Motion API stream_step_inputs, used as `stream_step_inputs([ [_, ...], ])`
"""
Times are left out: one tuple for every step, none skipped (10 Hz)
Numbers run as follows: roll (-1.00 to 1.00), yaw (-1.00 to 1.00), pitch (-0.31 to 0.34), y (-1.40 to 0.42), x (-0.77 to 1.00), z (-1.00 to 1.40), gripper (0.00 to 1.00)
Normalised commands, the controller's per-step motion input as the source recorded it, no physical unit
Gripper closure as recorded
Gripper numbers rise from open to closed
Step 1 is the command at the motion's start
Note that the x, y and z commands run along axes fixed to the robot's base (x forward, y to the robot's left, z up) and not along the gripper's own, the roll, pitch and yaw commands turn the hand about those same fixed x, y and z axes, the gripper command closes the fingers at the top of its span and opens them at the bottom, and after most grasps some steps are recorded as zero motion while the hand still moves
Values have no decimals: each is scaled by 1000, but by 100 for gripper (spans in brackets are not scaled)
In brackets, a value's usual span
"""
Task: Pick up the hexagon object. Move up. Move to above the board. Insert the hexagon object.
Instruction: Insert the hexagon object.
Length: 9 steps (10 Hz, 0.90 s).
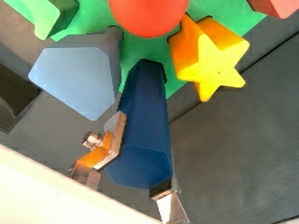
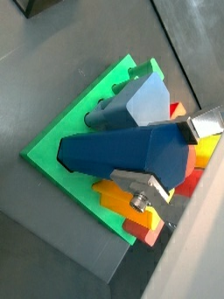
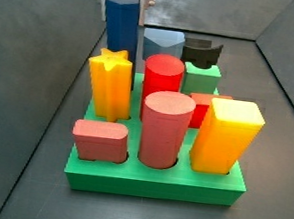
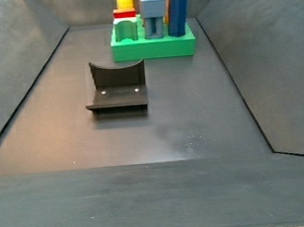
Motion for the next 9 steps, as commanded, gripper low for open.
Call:
stream_step_inputs([
  [243, 0, 0, -66, -286, -817, 100],
  [249, 69, 0, -69, -357, -746, 100],
  [211, 106, 0, -57, -243, -834, 100],
  [130, 157, 0, -6, -11, -951, 100],
  [130, 137, -19, -14, 0, -1000, 100],
  [141, 120, -7, -6, 14, -1000, 100],
  [156, 117, 0, -23, 57, -986, 100],
  [166, 117, 0, -49, 43, -937, 100],
  [53, 0, 0, -54, 0, 0, 100],
])
